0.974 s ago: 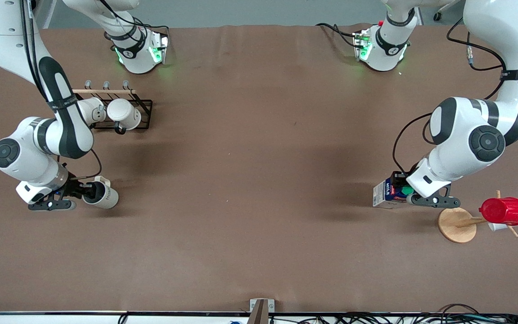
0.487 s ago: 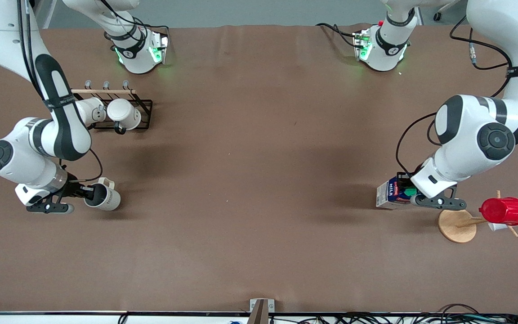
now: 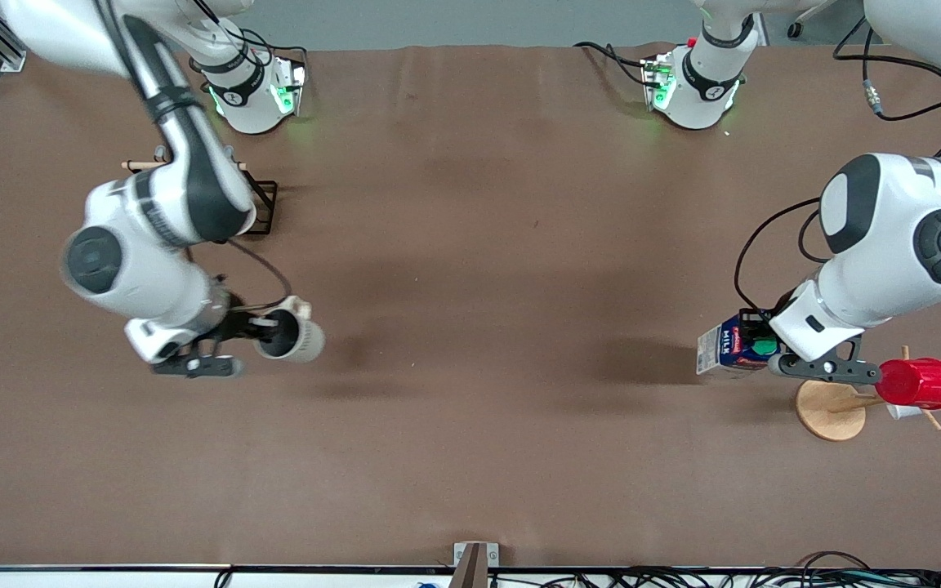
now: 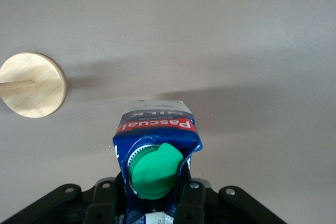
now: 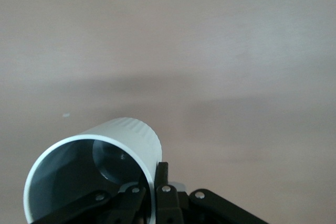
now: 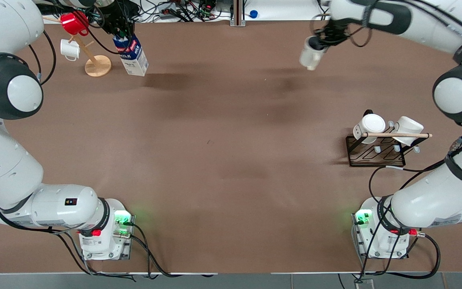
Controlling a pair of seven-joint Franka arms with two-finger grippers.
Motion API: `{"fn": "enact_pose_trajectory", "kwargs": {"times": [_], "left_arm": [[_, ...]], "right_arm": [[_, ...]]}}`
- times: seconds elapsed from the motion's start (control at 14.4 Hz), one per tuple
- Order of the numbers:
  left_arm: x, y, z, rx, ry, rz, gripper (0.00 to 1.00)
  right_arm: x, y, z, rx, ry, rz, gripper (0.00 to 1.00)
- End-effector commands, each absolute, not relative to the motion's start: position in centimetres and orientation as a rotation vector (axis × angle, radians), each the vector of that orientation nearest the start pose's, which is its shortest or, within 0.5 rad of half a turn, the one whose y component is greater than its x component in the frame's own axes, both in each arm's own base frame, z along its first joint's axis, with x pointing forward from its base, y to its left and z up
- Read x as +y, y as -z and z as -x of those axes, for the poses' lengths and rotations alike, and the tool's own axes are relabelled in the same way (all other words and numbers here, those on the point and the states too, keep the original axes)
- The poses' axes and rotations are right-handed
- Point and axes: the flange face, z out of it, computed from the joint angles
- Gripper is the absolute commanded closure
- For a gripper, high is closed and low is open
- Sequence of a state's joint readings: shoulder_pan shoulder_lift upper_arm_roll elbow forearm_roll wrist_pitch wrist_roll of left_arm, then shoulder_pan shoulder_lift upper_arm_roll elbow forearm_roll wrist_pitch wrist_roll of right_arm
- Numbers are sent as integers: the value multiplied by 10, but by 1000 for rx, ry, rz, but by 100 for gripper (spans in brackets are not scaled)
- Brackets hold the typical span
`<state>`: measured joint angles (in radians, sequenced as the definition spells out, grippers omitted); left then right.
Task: Place cup and milk on table
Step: 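Carry the mug and the carton toward each other at the table middle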
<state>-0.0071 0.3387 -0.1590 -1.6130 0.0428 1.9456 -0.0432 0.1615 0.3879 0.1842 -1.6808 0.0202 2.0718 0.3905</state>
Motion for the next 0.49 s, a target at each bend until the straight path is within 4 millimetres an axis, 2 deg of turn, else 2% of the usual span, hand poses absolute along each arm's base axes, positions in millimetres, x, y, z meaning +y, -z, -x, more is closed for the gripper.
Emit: {"fn": "enact_pose_trajectory", "kwargs": {"times": [0.0,0.14,0.21,0.28,0.42], "left_arm": [[-111,-454,-650,148,12,3156,64],[-129,-460,-647,65,24,3172,64],[-138,-463,-646,26,30,3178,64],[-145,-466,-646,5,36,3184,64],[-152,-468,-645,-33,33,3187,64]], "right_arm": [[300,-358,-623,216,-19,3090,100],[358,-329,-607,237,-54,3095,100],[380,-318,-603,243,-53,3089,100],[399,-311,-600,250,-27,3068,100],[423,-294,-592,220,35,3054,100]]}}
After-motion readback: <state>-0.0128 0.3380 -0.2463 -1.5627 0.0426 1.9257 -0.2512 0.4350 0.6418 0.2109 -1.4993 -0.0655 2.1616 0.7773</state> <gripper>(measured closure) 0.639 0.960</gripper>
